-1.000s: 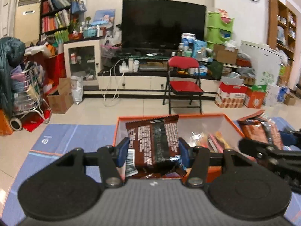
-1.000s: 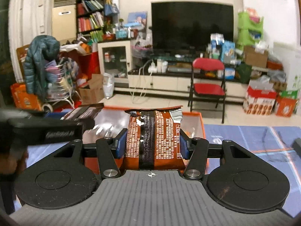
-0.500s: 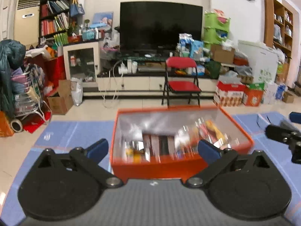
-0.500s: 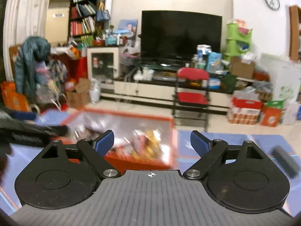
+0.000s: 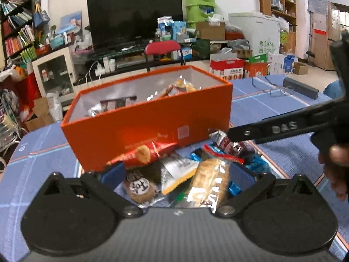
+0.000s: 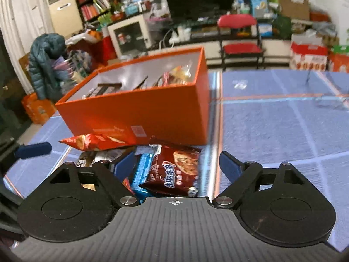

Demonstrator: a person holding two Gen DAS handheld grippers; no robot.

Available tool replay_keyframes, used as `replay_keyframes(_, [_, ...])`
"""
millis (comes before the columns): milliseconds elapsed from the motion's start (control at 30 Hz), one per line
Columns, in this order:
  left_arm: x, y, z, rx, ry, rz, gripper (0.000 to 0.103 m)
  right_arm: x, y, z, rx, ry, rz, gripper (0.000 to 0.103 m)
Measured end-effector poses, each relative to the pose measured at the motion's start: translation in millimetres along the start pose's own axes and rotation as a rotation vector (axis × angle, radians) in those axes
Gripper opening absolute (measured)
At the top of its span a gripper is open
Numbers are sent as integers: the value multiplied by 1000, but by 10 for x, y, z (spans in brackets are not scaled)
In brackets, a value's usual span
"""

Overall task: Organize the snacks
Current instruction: 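Grasp the clear bread packet with the left tool while the right tool grasps the brown cookie bag, then carry both packets over the orange box and open both tools to drop them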

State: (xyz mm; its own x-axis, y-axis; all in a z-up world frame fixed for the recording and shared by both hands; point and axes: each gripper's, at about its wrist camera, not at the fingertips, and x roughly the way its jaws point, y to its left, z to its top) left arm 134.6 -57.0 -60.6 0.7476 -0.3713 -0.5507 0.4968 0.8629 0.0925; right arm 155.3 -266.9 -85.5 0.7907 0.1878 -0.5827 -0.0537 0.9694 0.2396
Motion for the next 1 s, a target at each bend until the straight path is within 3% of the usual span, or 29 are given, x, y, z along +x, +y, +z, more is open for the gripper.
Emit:
replay_keyframes(200, [59, -110, -34, 17, -11, -59, 96, 305, -25, -30, 61, 52, 49, 70])
replay_keyframes(233, [85, -134, -35, 17, -7, -59, 92, 327, -13, -37, 54, 55, 47, 70])
replay_keyframes(267, [125, -149, -35, 11, 3, -53, 81, 363, 1, -40, 48, 62, 47, 67])
replay_keyframes(333, [207, -178, -37, -5, 35, -41, 68, 421, 21, -53, 45, 82, 59, 59])
replay_keyframes(500, [272, -272, -73, 1, 67, -25, 68, 461, 130, -53, 2, 81, 18, 58])
replay_keyframes(733, [341, -336, -42, -46, 86, -28, 68, 512, 94, -24, 49, 99, 14, 67])
replay_keyframes(800, [353, -349, -37, -55, 92, -34, 64, 526, 109, -13, 52, 102, 13, 61])
replay_keyframes(867, [358, -349, -56, -60, 98, -34, 50, 523, 113, 2, 61, 105, 20, 52])
replay_keyframes(900, [357, -347, -63, -61, 99, -30, 48, 518, 115, 4, 65, 104, 34, 44])
replay_keyframes(1000, [349, -327, -62, -74, 101, -36, 45, 491, 153, 3, 45, 98, 30, 35])
